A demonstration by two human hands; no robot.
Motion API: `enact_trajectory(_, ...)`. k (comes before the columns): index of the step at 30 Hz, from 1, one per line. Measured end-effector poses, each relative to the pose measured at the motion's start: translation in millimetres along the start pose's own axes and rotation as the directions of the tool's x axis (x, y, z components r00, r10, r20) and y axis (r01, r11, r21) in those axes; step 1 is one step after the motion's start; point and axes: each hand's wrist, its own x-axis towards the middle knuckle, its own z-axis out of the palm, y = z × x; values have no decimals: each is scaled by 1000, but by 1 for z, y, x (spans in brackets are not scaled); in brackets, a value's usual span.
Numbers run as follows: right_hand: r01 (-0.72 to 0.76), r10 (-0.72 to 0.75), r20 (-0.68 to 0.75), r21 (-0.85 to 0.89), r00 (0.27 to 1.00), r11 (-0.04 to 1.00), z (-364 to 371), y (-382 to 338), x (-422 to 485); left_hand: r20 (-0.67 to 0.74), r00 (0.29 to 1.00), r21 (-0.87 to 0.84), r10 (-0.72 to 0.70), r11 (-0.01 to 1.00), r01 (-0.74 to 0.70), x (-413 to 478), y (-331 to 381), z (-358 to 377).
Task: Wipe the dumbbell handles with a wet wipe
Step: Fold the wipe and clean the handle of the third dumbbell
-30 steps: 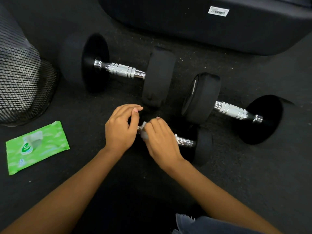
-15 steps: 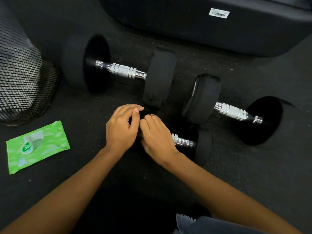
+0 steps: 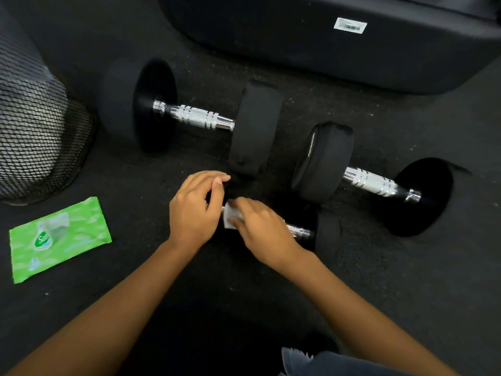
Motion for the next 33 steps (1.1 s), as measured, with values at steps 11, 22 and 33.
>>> enact_trajectory(11, -210, 186, 215, 93, 959, 973, -15, 0, 24, -12, 1000, -3, -1, 1000, 1, 0, 1, 1)
enact_trajectory(22, -197, 191, 184, 15, 964, 980, -21, 6, 17, -10, 1000, -9, -5, 1000, 5, 0, 1, 2)
enact_trajectory(33, 72, -134, -241, -248, 961, 966, 10, 3, -5, 0, 1000, 0, -9, 1000, 9, 0, -2, 2)
